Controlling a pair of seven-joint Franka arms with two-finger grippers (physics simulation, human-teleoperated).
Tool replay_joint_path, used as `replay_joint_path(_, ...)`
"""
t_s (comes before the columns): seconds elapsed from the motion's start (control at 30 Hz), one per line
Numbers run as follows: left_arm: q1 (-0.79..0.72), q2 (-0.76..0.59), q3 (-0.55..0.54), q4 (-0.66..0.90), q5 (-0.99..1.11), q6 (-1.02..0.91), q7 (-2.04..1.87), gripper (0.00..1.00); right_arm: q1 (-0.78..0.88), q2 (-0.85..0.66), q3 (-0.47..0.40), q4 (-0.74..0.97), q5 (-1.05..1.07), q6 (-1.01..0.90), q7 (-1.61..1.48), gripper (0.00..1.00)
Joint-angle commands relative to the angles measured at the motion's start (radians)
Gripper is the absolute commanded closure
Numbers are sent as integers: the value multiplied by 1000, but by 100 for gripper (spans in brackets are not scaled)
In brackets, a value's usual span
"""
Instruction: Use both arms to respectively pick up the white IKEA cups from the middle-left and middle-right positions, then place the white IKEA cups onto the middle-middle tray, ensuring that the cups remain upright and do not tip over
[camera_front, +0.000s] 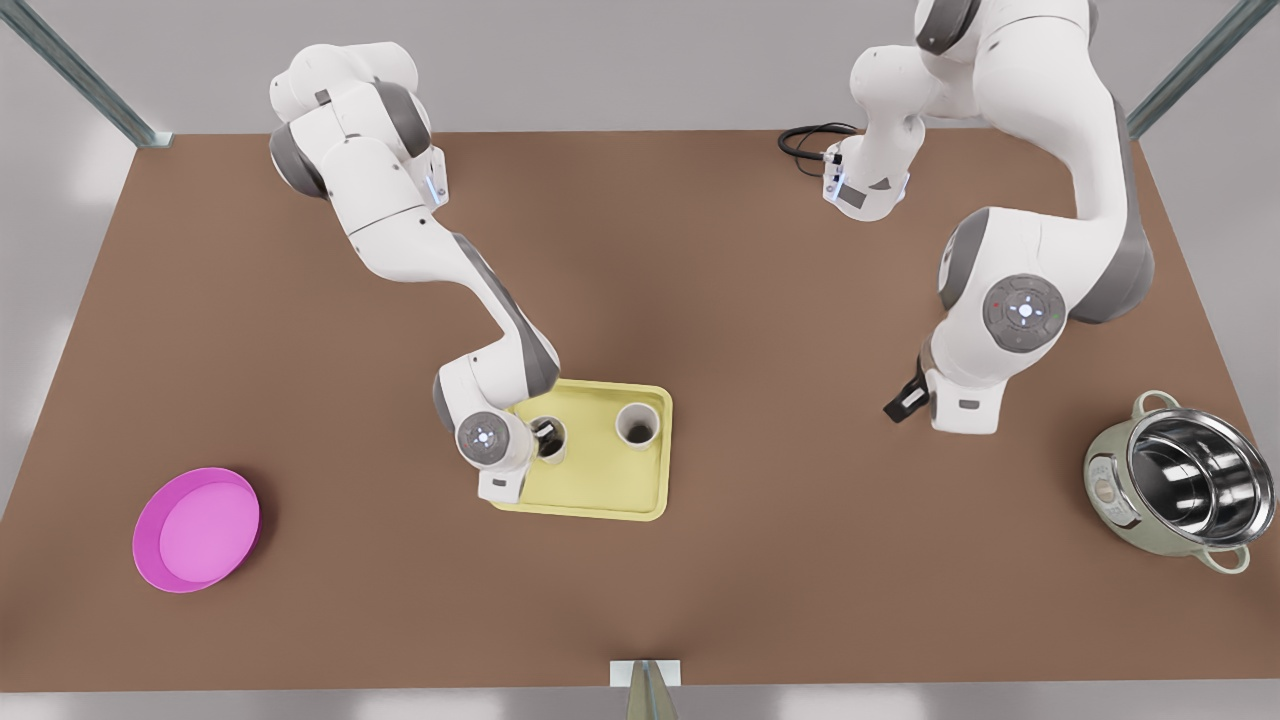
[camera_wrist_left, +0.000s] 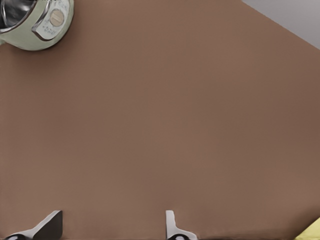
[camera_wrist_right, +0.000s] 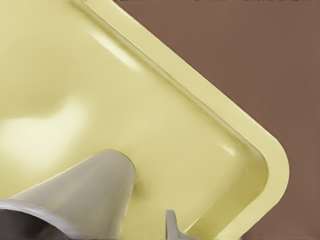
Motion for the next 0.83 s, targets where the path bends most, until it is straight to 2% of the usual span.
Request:
replay_joint_path(0.0,3,-5,0,-10,2,-96,777,0,0,-5,-1,1,36,-1,-18,0)
replay_joint_path(0.1,89,-12,-2,-7,-64,-117,783,0,3,-20,-1,1,36,-10,-15,0)
replay_joint_path(0.17,90,-14,-3,-6,-81,-145,783,0,1,-48,1,0,38,-43,-15,0)
replay_joint_path(0.3,103,-12,-2,-4,-106,-160,787,0,-34,-153,-2,11,52,-214,-15,0)
replay_joint_path(0.43,104,-12,-2,-4,-109,-162,804,0,-281,-166,-27,43,20,-290,-22,0)
replay_joint_path(0.5,104,-12,-2,-4,-107,-162,804,0,-338,-176,-106,100,20,-284,-18,0)
replay_joint_path(0.57,106,-12,-2,-4,-104,-162,806,0,-330,-344,-139,83,-25,-412,42,0)
replay_joint_path(0.7,113,-14,-6,5,-103,-245,803,0,-339,-535,-136,55,-60,-591,28,0)
replay_joint_path(0.8,113,-12,-6,14,-104,-246,798,0,-341,-554,-137,34,-60,-591,11,0)
